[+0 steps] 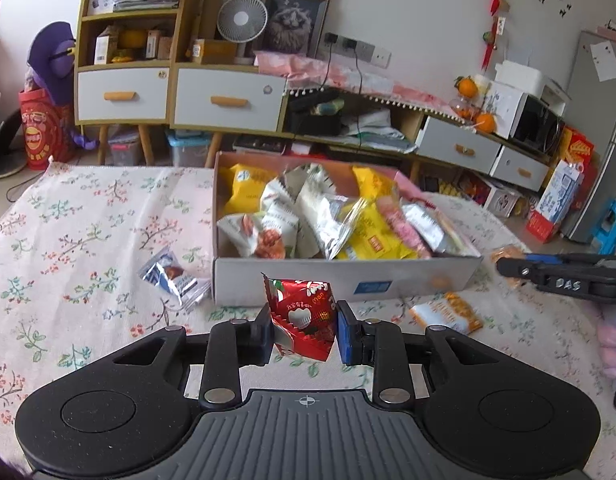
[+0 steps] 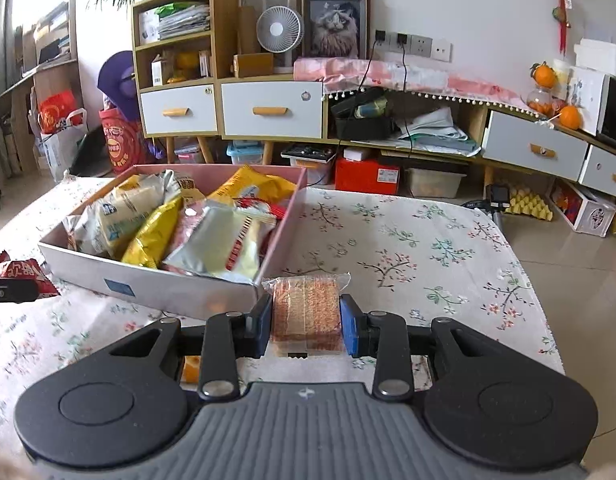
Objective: Organize snacks
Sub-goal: 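Grasp the red candy packet with the left while the right grasps the pink wafer block, then carry the red packet and wafer block into the pink box and open both grippers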
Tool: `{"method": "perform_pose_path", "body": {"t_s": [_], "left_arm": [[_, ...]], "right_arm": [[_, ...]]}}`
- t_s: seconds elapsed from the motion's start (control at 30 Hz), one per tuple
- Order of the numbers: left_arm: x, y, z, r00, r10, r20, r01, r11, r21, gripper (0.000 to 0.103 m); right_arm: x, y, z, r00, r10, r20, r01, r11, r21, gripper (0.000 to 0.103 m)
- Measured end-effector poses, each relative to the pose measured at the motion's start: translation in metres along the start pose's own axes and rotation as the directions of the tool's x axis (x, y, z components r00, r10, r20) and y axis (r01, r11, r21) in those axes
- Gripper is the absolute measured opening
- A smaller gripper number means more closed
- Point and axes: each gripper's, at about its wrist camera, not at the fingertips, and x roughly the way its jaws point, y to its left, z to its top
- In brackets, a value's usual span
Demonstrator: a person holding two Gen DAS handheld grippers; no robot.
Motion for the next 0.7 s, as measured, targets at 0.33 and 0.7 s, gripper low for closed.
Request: {"method": "perform_pose_path", "body": {"t_s": [0.33, 0.7], "left_arm": [[-0.001, 0.002, 0.016, 0.999, -0.03, 0.037, 0.031, 0.999, -0.041, 0.027], [0.023, 0.014, 0.049, 0.997, -0.039, 0.064, 0.048, 0.99, -0.135, 0.027]], "right_arm": [[-0.003, 0.021, 0.019, 1.0, 0.01, 0.03, -0.012, 0.998, 0.054, 0.032], [0.017, 0.039, 0.041, 0.996, 0.09, 0.026, -0.094, 0.974, 0.206, 0.032]]}}
